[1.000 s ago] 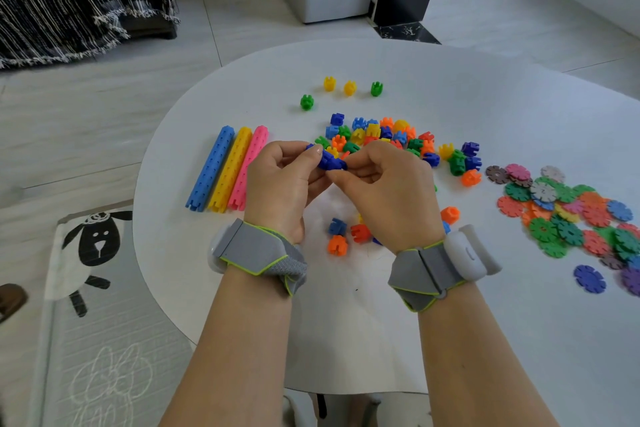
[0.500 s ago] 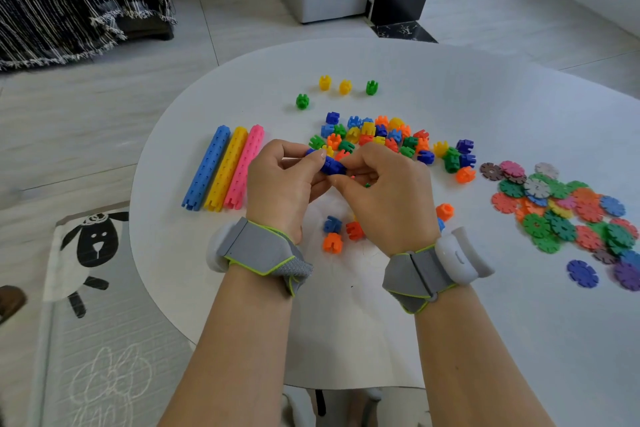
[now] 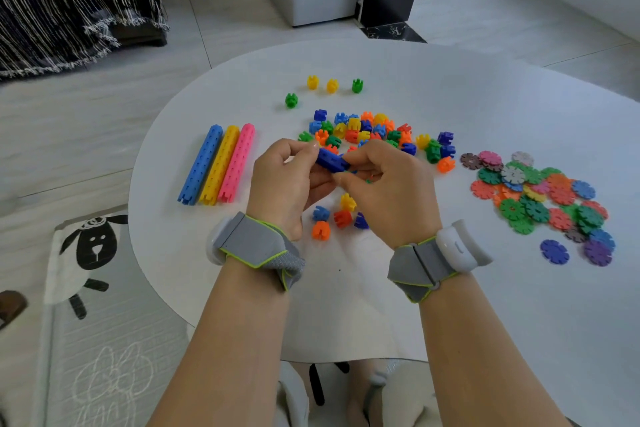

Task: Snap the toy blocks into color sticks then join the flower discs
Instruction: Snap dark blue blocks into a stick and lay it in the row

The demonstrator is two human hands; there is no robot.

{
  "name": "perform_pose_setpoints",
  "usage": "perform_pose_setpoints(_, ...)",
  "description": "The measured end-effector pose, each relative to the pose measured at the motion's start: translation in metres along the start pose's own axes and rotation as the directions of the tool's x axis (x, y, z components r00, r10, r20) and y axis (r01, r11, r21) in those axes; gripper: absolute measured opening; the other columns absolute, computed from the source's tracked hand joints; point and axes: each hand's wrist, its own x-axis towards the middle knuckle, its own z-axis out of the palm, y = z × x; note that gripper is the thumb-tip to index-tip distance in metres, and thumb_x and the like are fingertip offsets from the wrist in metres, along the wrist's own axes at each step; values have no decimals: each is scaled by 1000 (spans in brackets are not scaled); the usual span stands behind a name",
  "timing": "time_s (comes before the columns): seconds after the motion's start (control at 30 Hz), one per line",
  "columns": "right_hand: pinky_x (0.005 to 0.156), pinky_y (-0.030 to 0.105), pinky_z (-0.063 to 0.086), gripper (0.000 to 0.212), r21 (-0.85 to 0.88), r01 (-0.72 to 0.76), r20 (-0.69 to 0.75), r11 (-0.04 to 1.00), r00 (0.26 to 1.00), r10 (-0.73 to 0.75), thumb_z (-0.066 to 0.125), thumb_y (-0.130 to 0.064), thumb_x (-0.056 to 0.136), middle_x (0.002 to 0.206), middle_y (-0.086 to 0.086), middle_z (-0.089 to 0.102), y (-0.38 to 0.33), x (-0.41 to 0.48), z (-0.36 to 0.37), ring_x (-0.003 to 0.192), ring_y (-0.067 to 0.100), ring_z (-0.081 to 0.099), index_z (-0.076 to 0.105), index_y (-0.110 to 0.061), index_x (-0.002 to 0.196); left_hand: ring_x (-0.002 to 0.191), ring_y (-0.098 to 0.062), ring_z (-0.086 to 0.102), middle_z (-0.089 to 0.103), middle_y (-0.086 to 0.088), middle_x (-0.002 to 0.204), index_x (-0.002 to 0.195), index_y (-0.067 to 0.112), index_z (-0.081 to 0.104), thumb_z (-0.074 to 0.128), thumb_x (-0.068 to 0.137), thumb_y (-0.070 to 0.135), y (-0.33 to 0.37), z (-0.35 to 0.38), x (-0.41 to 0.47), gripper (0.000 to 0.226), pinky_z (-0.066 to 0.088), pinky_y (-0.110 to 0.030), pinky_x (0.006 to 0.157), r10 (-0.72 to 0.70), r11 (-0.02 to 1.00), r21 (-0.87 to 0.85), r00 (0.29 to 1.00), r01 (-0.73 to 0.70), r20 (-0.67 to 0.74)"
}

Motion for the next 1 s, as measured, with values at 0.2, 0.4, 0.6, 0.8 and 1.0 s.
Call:
perform_pose_setpoints(0.2, 76, 16, 47, 23, -53, 35, 119, 998, 993, -29, 73, -19, 80, 89, -11, 66, 0, -6, -10, 81, 2, 57, 69, -18, 103, 56, -15, 66, 66, -12, 77, 85, 12, 56, 64, 85, 4, -1, 1, -8, 11, 58, -26, 59, -16, 999, 50, 1000, 15, 21)
perform_pose_setpoints(0.4, 80, 27, 39, 27, -387, 47, 340, 921, 936, 95, 71, -37, 79, 94, -8, 49, 15, -10, -27, 98, 17, 50, 69, -25, 103, 61, -18, 64, 64, -18, 88, 85, 12, 55, 62, 86, 0, 2, -3, -9, 14, 59, -29, 63, -2, 999, 48, 999, 4, -33)
perform_pose_setpoints(0.6, 88, 33, 42, 27, -507, 80, 428, 858, 887, 170, 62, -34, 85, 104, -5, 50, 12, -14, -28, 103, 21, 51, 65, -33, 112, 63, -19, 65, 63, -19, 93, 87, 12, 54, 61, 86, 0, 3, 3, -14, 14, 59, -31, 66, -3, 997, 83, 1000, 1, 28)
perform_pose_setpoints(0.8, 88, 32, 37, 37, -517, 70, 410, 853, 895, 175, 62, -45, 83, 102, -6, 42, 11, -14, -24, 105, 21, 49, 58, -39, 119, 63, -19, 65, 64, -16, 89, 86, 13, 55, 62, 86, 1, 3, 2, -15, 14, 59, -34, 71, 12, 995, 100, 999, -15, 33)
perform_pose_setpoints(1.0, 87, 32, 37, 23, -467, 84, 357, 880, 929, 101, 61, -36, 86, 105, -4, 49, 13, -11, -17, 103, 20, 47, 66, -31, 107, 66, -20, 66, 65, -17, 91, 87, 13, 55, 62, 86, 1, 3, 3, -15, 14, 59, -34, 71, 15, 995, 100, 999, -19, 34)
